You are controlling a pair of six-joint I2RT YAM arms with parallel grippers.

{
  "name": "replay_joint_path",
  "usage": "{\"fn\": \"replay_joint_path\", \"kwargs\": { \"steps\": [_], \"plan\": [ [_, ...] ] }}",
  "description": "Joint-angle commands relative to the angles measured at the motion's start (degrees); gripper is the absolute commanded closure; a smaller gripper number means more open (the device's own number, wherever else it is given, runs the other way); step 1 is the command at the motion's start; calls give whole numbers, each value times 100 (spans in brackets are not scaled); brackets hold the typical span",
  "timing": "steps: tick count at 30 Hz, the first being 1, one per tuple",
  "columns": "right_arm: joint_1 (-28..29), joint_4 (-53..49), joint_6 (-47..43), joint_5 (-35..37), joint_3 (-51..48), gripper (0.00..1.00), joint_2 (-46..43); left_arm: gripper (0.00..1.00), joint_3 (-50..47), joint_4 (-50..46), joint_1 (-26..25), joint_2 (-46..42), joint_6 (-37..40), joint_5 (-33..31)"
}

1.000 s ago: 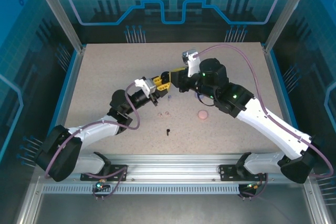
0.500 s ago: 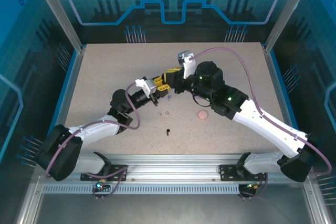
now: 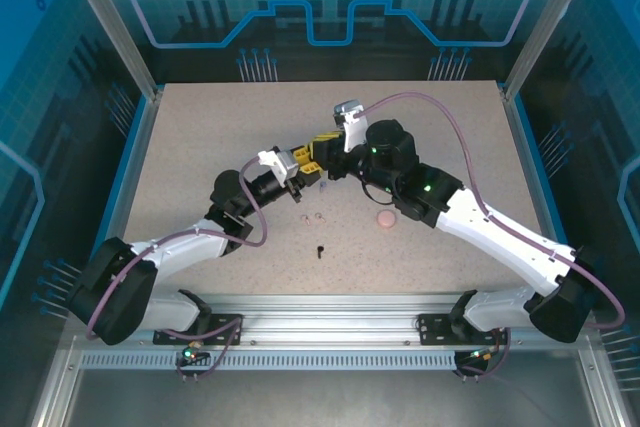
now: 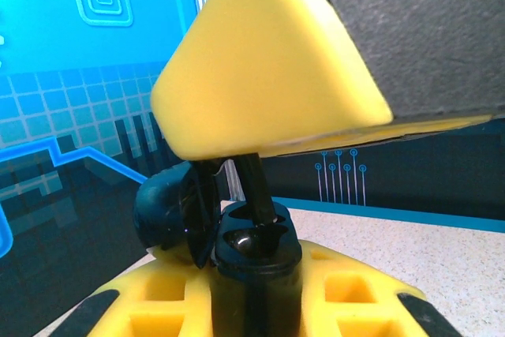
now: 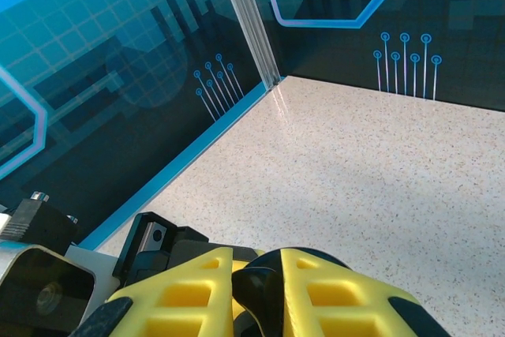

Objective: Insert wireless bluetooth earbuds into charging case

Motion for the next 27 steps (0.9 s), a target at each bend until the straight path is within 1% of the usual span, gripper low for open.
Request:
{"fn": "replay_joint_path", "kwargs": {
  "steps": [1, 7, 17, 27],
  "plan": [
    [9, 189, -27, 151, -97, 82, 63, 100, 196, 193, -43, -159, 51, 182],
    [-12, 193, -29, 188, -180, 83, 71, 100, 196, 173, -53, -220, 94, 157],
    [-11, 455, 30, 209, -578, 84, -201, 100, 216, 156, -50, -202, 41, 144],
    [-13, 606, 44, 253, -678, 84, -241, 100, 231, 115, -55, -199, 23, 148]
  ]
}}
